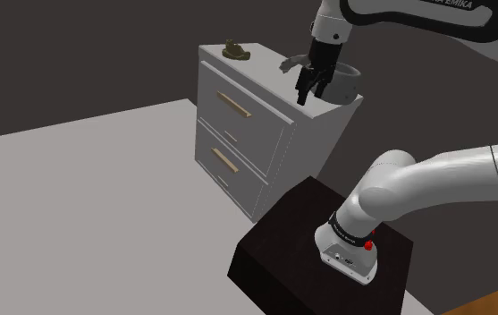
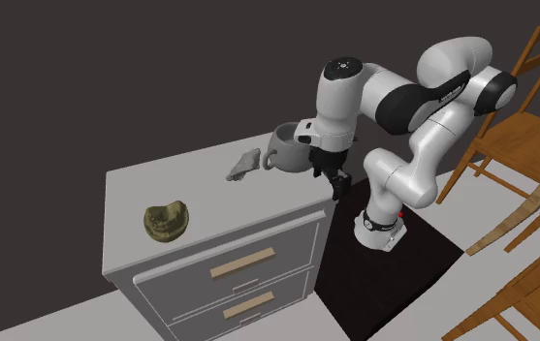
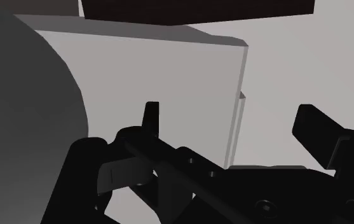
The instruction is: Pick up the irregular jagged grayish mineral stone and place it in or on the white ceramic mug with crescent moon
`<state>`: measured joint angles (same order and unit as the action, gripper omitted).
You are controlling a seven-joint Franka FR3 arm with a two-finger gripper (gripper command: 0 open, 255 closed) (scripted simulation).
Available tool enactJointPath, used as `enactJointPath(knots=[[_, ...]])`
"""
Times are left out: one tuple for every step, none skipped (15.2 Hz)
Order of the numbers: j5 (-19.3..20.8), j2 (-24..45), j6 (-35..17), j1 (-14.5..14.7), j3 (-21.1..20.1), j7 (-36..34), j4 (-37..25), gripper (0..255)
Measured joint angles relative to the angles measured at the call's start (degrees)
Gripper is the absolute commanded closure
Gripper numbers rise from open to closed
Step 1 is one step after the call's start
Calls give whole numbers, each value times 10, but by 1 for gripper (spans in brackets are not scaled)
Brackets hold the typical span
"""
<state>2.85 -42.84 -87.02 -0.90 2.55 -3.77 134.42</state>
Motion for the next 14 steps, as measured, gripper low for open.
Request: enactJointPath(knots=[[0, 0, 0, 0, 0, 0, 0, 0], [5, 9, -1, -2, 1, 1, -8, 0], [13, 21, -2, -5, 3, 2, -20, 0], [21, 36, 1, -9, 4, 4, -39, 0], [31, 52, 1, -13, 6, 6, -56, 0], [39, 71, 0, -16, 6, 5, -76, 0], [47, 86, 2, -19, 5, 4, -92, 0], [55, 103, 2, -21, 4, 2, -111, 0], [65, 121, 2, -25, 6, 5, -131, 0], [76, 143, 5, -30, 10, 10, -158, 0], [84, 158, 10, -33, 9, 9, -178, 0], [93, 173, 12, -36, 9, 10, -198, 0], [101, 191, 14, -39, 10, 10, -219, 0], [111, 208, 14, -43, 12, 13, -238, 0]])
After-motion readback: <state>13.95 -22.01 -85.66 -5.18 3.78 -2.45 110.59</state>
